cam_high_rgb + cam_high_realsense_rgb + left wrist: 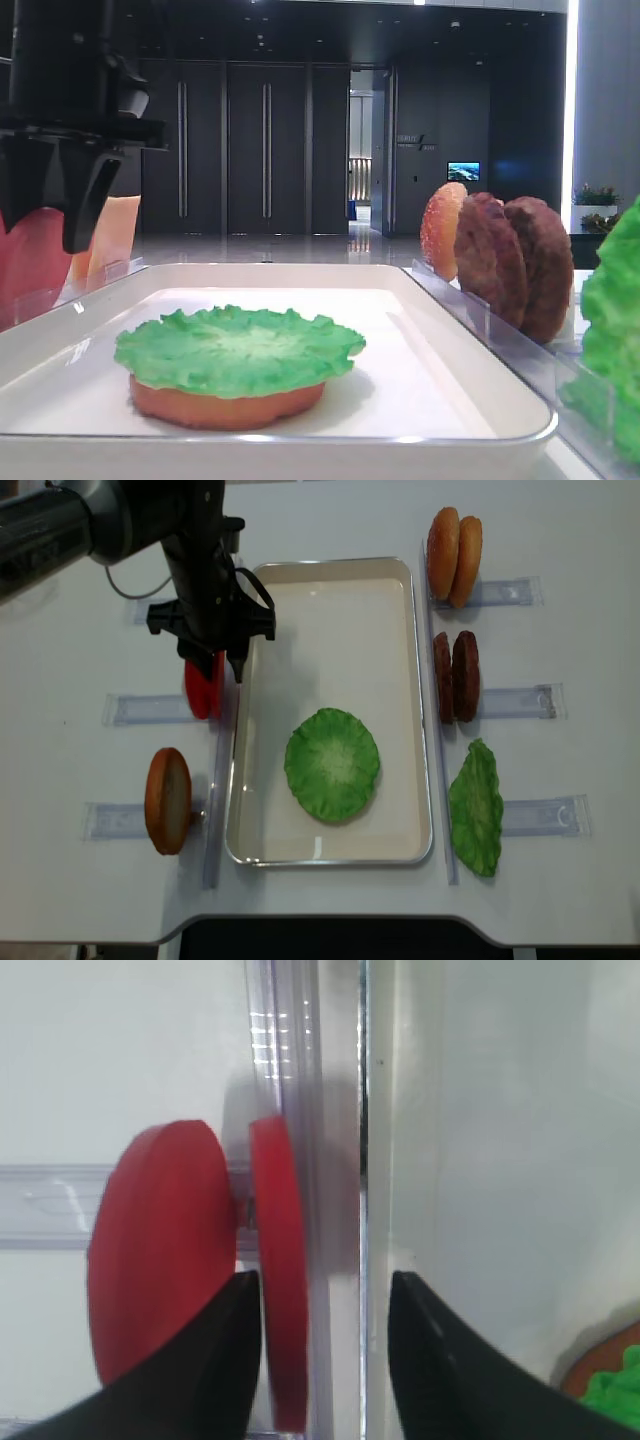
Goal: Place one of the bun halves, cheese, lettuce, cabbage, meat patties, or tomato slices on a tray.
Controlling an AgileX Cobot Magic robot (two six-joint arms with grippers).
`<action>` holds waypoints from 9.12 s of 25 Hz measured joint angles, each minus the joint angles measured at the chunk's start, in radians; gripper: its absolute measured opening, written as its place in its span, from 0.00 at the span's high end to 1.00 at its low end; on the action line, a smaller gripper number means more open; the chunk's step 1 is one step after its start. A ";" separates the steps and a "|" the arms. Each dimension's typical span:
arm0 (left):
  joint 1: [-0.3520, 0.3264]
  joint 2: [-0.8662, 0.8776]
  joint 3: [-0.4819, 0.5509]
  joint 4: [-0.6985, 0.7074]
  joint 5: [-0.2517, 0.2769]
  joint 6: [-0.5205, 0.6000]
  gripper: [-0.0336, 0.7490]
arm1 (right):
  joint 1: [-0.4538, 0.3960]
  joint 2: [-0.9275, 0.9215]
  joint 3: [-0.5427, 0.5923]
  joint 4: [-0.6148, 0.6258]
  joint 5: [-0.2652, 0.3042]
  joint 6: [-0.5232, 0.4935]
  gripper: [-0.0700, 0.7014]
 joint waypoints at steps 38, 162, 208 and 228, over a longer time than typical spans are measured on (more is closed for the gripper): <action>0.000 -0.002 -0.070 0.027 0.105 0.026 0.90 | 0.000 0.000 0.000 0.000 0.000 0.000 0.29; -0.002 -0.162 0.582 -1.300 -0.388 1.105 0.57 | 0.000 0.000 0.000 0.001 -0.001 0.000 0.29; -0.002 -0.481 0.332 -0.310 0.102 0.283 0.24 | 0.000 0.000 0.000 0.001 -0.001 0.001 0.30; 0.261 -0.497 0.331 -0.209 0.110 0.468 0.24 | 0.000 0.000 0.000 0.001 -0.001 0.001 0.31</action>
